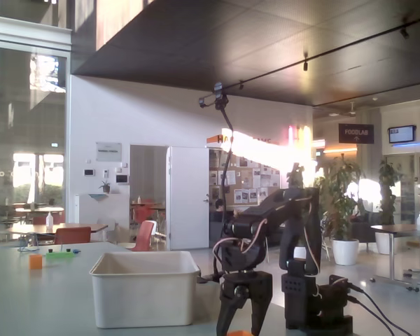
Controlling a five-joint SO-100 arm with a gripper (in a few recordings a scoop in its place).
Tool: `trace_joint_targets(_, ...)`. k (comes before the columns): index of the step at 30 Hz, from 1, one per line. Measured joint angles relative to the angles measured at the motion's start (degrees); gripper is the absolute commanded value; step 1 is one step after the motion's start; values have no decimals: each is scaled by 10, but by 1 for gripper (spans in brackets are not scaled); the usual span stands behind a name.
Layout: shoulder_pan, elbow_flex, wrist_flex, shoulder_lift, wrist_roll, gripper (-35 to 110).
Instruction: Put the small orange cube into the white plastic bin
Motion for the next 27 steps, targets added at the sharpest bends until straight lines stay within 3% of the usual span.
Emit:
trace_joint_targets(4,0,0,0,2,0,23)
trace_joint_targets(18,0,0,25,7,0,23)
trace_joint_targets(27,0,0,63,132,0,23)
